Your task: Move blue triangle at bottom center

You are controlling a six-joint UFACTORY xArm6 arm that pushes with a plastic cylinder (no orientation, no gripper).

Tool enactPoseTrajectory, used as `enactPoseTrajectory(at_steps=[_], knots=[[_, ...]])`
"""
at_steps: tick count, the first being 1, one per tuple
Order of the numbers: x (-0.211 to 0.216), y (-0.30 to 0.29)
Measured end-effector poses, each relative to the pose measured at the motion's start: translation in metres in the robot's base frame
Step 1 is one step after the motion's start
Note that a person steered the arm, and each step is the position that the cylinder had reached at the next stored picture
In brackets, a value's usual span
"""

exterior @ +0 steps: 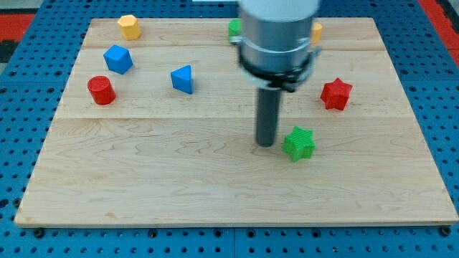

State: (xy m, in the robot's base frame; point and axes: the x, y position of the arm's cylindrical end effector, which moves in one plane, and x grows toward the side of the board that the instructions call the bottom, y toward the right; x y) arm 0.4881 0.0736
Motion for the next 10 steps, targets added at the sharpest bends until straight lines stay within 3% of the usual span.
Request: enactPoseTrajectory(at_steps=[1,2,3,5,6,8,10], knots=[[0.009,0.032],[0.053,0.062],[0.046,0.052],[-0.024,-0.021],[-0.054,-0.024],[-0.059,-0.028],[-0.128,-0.034]])
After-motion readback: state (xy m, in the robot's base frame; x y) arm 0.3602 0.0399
